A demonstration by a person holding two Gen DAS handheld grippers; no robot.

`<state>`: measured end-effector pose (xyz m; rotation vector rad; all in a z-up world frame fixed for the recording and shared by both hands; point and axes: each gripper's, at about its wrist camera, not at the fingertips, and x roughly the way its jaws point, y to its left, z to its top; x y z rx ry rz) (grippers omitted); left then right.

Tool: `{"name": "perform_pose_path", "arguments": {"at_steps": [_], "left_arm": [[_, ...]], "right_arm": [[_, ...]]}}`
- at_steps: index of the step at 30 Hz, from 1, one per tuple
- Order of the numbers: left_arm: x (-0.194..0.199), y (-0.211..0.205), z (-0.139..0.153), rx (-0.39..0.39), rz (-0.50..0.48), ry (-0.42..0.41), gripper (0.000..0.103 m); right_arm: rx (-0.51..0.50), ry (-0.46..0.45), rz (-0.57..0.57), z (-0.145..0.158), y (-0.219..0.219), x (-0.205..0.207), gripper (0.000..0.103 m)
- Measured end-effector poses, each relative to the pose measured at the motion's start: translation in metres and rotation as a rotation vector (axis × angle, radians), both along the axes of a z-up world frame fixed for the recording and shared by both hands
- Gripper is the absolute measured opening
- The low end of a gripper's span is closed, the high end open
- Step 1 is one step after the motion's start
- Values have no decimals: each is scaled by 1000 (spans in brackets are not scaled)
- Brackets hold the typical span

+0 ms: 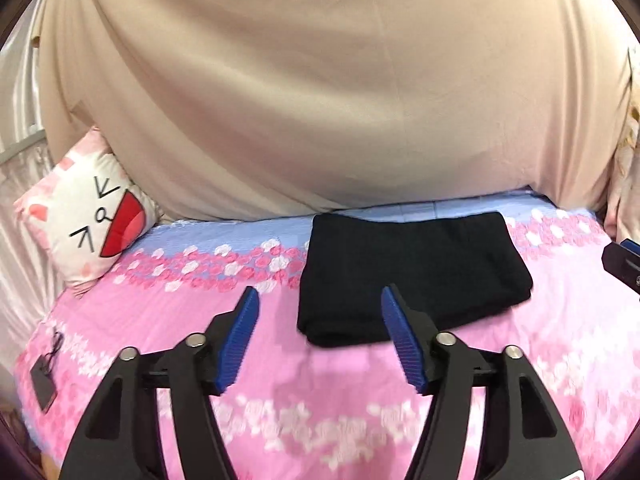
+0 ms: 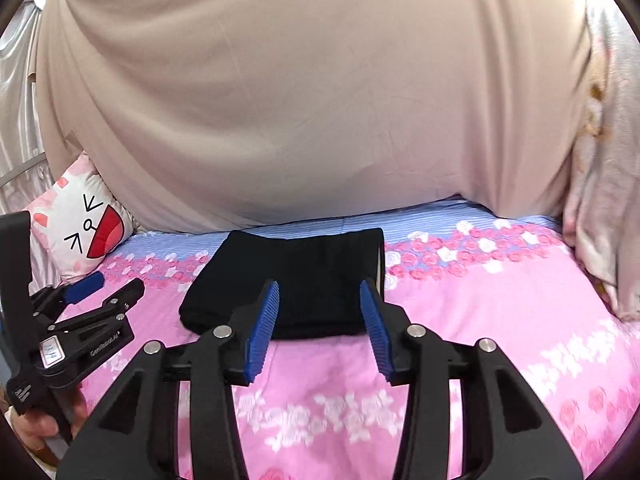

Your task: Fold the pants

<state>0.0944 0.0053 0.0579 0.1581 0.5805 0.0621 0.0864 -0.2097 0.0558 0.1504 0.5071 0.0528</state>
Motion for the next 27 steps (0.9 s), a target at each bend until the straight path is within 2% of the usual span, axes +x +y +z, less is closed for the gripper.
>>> {"name": "perform_pose_path", "arguments": {"at_steps": [4, 7, 9, 12, 17, 27], "left_arm": [[-22, -5, -9, -13, -27, 41, 65], [-37, -8, -18, 20, -14, 47, 65], [-42, -8, -24, 14, -10, 59, 65], [-46, -5, -31, -16, -18, 95, 65], [-49, -1, -40, -7, 2, 109, 66], [-50, 6, -46, -12, 15, 124, 75]], "right_arm": [[20, 29, 6, -9, 5, -16, 42], [11, 61, 7, -21, 13, -22, 42], [2, 78, 5, -28, 18, -28, 42], [-4, 92, 13, -34, 22, -33, 42], [-30, 109, 15, -41, 31, -36, 42], [-49, 145, 16, -55, 43, -34, 42]]}}
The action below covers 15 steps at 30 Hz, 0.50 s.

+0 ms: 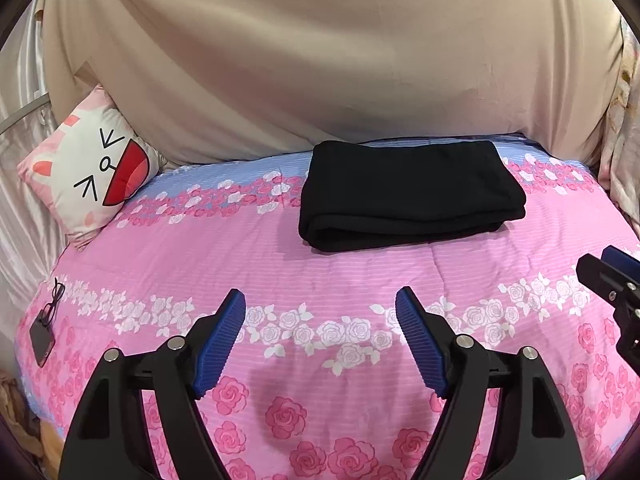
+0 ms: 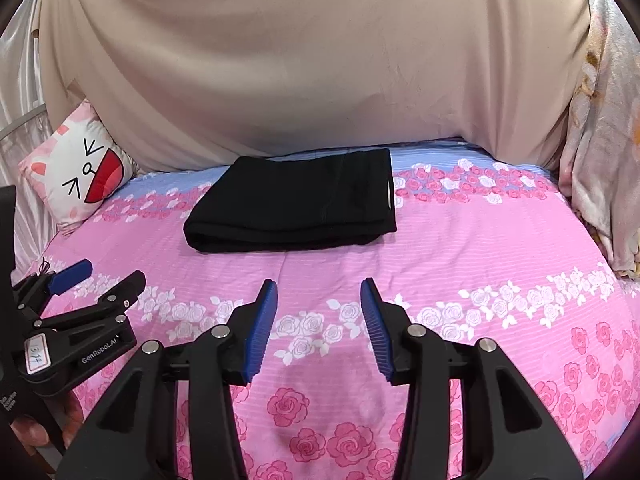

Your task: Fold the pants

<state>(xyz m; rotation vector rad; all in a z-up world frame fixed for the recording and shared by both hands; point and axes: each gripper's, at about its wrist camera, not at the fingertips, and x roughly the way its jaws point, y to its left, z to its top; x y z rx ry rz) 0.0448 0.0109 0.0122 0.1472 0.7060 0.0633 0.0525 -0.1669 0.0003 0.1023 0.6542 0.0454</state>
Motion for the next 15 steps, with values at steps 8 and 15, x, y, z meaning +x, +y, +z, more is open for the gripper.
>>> {"name": "perform_pose_path", "arguments": {"at_steps": [8, 15], "left_arm": [[3, 0, -1, -8, -11, 12, 77], [5, -1, -2, -2, -17, 11, 77]], "right_arm": [[-11, 6, -7, -3, 0, 3, 43], [-16, 5, -14, -4, -1, 5, 43]]}}
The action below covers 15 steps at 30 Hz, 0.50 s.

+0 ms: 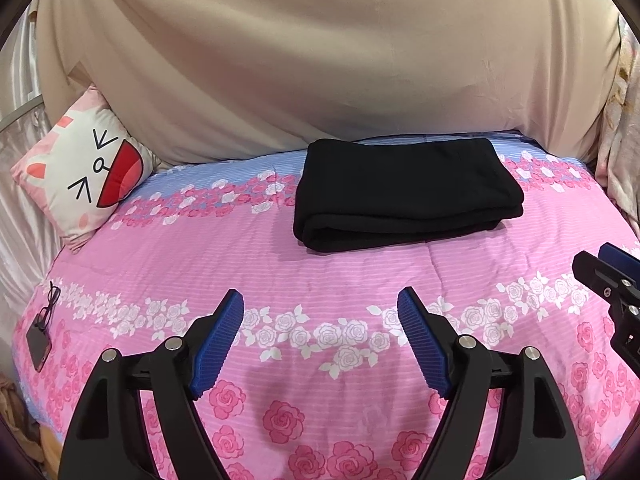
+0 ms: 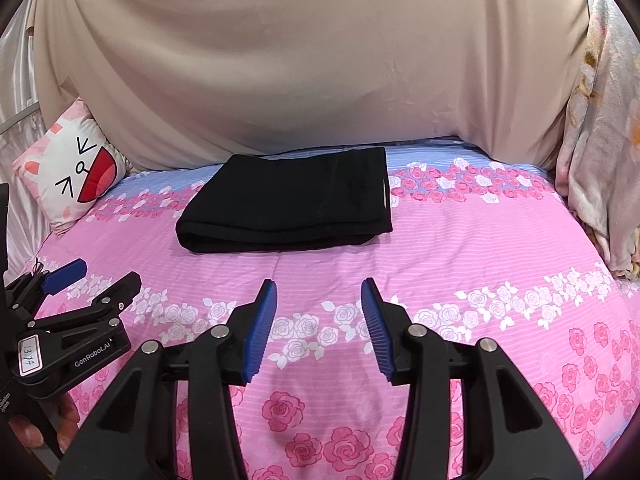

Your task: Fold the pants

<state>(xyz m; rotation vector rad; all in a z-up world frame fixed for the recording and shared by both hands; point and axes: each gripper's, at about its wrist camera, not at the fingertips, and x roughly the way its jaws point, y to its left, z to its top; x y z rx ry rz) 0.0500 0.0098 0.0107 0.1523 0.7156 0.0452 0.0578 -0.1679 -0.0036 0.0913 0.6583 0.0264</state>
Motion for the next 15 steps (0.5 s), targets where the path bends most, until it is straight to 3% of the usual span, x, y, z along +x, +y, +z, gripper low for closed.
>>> {"name": "perform_pose_path", "arguments": {"at_steps": [2, 4, 15], "left_arm": [[1, 0, -1, 1, -1, 3, 77], [2, -1, -2, -2, -2, 6, 77], [2, 0, -4, 8, -1, 10, 77]], "right_arm": [[-5, -3, -3, 0, 0, 0, 45], [-12, -10, -8, 2, 0, 1, 54], [-13, -11, 3, 1, 0, 2, 54]]}}
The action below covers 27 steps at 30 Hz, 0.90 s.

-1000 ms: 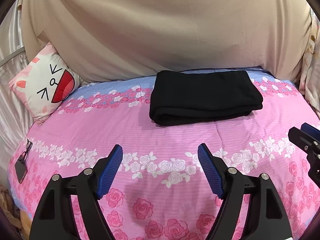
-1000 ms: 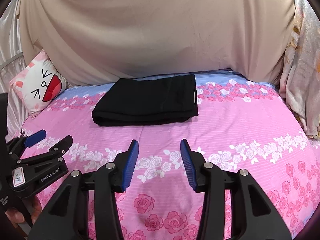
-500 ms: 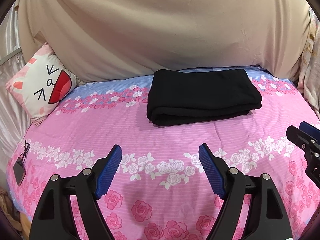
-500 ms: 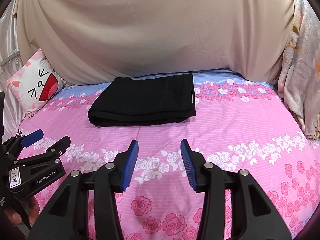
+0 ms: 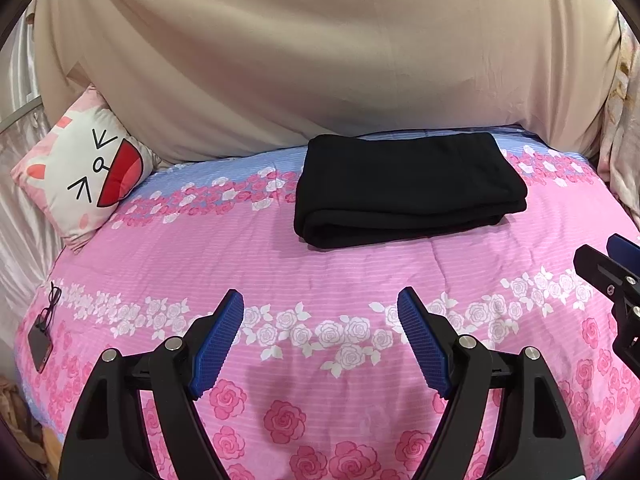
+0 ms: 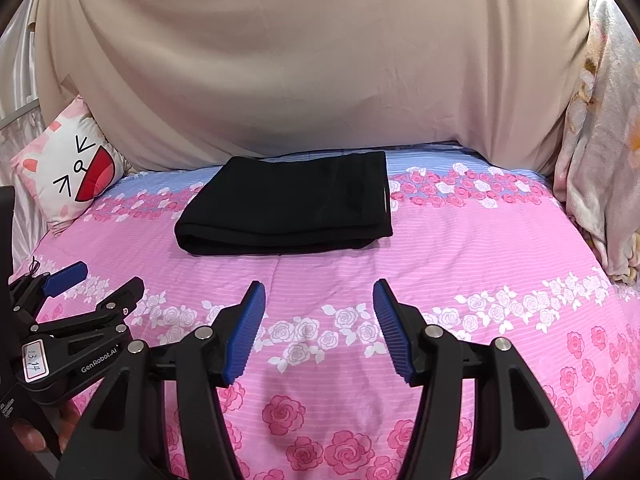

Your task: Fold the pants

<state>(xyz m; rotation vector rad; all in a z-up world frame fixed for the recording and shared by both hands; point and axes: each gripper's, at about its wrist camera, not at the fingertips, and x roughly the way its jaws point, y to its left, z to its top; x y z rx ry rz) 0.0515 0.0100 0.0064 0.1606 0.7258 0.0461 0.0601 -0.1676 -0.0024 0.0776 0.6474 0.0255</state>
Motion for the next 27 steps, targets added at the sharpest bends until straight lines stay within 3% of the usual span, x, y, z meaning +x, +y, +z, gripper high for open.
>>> {"name": "perform_pose_path", "arguments": {"at_steps": [27], "left_arm": [[1, 1, -2, 11, -4, 1, 77]], "right_arm": [[4, 11, -4, -4, 9, 1, 55]]}}
